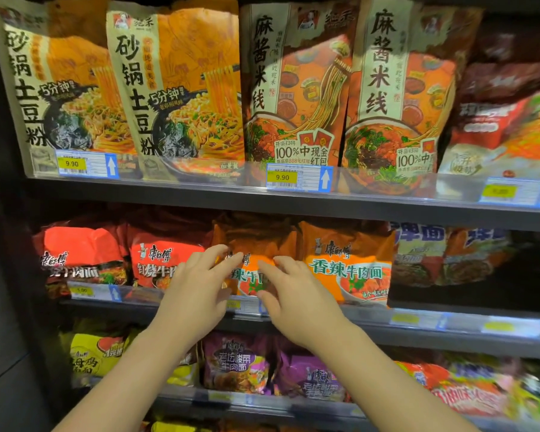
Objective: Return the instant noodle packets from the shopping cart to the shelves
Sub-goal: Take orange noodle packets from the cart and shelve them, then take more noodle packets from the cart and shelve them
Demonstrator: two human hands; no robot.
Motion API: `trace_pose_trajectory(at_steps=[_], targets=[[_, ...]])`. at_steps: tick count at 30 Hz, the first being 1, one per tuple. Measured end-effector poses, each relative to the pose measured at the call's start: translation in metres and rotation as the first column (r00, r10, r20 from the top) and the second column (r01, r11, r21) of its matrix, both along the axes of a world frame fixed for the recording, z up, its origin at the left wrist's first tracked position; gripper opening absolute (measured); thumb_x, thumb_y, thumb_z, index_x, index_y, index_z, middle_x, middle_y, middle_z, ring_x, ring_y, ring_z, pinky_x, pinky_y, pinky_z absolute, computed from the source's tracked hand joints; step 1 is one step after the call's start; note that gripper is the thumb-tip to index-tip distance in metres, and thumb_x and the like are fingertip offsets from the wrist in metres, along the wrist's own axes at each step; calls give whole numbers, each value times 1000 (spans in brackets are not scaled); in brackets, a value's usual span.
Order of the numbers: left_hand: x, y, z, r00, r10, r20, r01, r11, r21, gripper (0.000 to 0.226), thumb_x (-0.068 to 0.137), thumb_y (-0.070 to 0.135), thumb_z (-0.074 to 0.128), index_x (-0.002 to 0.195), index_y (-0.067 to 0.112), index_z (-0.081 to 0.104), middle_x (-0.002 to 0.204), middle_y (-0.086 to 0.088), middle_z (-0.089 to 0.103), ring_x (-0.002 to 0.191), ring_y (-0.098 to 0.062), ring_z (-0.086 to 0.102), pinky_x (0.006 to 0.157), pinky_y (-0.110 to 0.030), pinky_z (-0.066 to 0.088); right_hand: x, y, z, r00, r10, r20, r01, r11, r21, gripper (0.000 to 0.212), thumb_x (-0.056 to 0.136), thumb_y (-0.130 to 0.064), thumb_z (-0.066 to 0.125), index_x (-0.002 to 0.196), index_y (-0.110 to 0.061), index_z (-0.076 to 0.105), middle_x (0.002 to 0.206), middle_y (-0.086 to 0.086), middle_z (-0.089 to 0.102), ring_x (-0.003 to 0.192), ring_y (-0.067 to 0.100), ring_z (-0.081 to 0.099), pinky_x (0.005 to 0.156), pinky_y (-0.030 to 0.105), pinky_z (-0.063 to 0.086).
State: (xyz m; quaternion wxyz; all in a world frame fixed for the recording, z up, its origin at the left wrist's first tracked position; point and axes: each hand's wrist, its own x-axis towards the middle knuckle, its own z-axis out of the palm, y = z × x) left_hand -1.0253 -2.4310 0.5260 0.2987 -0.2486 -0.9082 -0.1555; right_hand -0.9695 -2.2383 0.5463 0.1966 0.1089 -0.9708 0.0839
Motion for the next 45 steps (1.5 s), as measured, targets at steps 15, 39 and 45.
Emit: trace_pose_trajectory(at_steps=[15, 39, 45], targets=[[76, 54, 29, 966, -9, 257, 71, 969, -235, 114, 70, 85, 63, 161, 44, 8, 165, 13, 20, 152, -16, 18, 122, -42, 31, 92, 119, 30, 969, -212, 128, 200, 974, 103, 97, 76, -74, 70, 157, -40, 27, 164, 0, 27, 149, 28, 27, 114, 44, 37], [287, 488, -17, 785, -412, 463, 585, 737, -337, 107, 76, 85, 58, 160, 47, 2, 167, 13, 11, 153, -18, 18, 113, -44, 40, 425, 475, -33, 580, -744, 331, 779, 625, 42, 113, 71, -82, 68, 161, -44, 11, 171, 2, 8, 158, 27, 6, 119, 53, 34], [326, 605, -19, 643, -589, 489, 762, 556, -332, 105, 75, 86, 58, 159, 50, 5, 166, 13, 14, 150, -20, 25, 105, -44, 45, 500, 540, -29, 394, -843, 366, 890, 450, 79, 110, 74, -81, 67, 161, -46, 8, 170, 2, 10, 157, 29, 7, 118, 56, 35]])
